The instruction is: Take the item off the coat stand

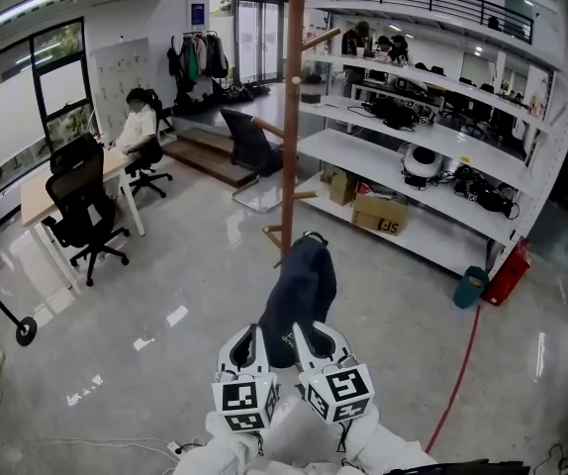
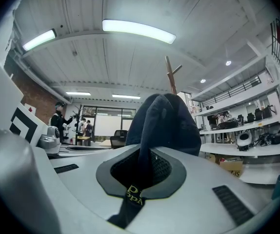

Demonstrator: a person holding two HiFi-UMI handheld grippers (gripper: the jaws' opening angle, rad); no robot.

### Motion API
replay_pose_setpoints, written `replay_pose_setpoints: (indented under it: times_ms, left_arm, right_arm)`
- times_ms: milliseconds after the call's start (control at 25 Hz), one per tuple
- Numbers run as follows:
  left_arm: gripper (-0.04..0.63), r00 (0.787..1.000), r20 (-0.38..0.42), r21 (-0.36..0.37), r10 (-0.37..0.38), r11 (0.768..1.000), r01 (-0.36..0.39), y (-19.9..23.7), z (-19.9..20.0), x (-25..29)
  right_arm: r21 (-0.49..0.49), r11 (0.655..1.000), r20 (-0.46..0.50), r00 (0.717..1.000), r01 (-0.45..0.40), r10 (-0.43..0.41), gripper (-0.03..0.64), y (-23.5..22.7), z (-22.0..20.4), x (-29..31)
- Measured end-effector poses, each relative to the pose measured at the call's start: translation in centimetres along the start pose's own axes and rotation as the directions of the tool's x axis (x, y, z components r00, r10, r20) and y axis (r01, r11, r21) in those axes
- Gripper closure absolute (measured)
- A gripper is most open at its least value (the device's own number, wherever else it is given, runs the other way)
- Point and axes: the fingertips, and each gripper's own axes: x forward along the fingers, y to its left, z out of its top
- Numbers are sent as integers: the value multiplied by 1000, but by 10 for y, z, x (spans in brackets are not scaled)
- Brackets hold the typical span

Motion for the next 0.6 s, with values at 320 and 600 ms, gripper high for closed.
replay_pose_setpoints:
  times_ms: [320, 600]
  left_arm:
    - [606, 1000, -1, -11, 3, 1000, -3, 1, -2, -1]
    - [606, 1000, 0, -23, 5, 1000, -5, 5, -1, -2]
  right_arm:
    - [1, 1000, 2, 1000, 3, -3, 603, -1, -2, -1]
    - [-2, 1000, 4, 1000, 4, -4, 604, 1, 0, 0]
